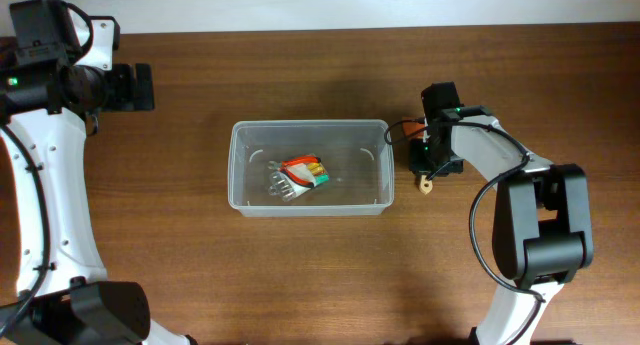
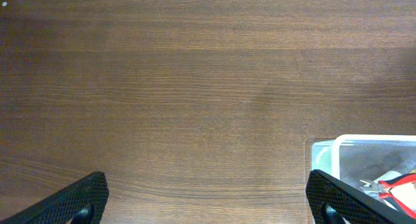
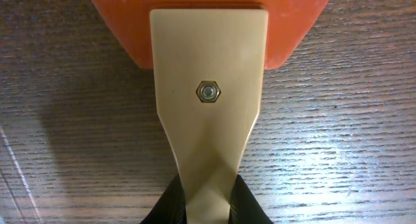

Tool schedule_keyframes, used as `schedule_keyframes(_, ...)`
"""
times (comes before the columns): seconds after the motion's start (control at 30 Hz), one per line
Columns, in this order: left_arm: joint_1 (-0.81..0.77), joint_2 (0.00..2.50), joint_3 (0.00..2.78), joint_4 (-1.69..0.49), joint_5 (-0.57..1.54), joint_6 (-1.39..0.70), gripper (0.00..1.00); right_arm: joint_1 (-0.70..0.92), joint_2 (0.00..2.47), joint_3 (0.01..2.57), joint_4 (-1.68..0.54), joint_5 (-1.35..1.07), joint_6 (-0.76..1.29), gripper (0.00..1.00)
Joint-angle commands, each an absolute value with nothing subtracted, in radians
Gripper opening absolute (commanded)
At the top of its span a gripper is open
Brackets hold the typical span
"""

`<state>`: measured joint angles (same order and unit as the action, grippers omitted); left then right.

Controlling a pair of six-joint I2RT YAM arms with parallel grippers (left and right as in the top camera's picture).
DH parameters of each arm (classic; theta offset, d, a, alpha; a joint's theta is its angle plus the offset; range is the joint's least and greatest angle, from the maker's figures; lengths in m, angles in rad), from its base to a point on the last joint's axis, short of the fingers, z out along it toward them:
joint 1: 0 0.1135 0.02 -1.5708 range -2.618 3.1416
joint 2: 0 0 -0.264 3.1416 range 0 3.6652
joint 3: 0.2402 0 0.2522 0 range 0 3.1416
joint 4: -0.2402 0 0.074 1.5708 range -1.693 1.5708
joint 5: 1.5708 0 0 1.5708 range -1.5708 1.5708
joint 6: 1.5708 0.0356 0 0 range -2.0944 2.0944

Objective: Pack container

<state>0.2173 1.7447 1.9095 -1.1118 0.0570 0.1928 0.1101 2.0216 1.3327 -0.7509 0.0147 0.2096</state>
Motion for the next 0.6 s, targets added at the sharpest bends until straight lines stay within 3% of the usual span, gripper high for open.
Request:
schedule_keyframes(0.0,0.216,1.740,1.910,-1.111,0.076,0.184,0.99,0.103,2.072,1.314,-0.763,0.020,0.216,0.04)
schedule_keyframes(0.57,0.216,1.740,1.910,-1.111,0.076,0.184,0.99,0.103,1.969,1.489,-0.878,0.021,0.215,0.04)
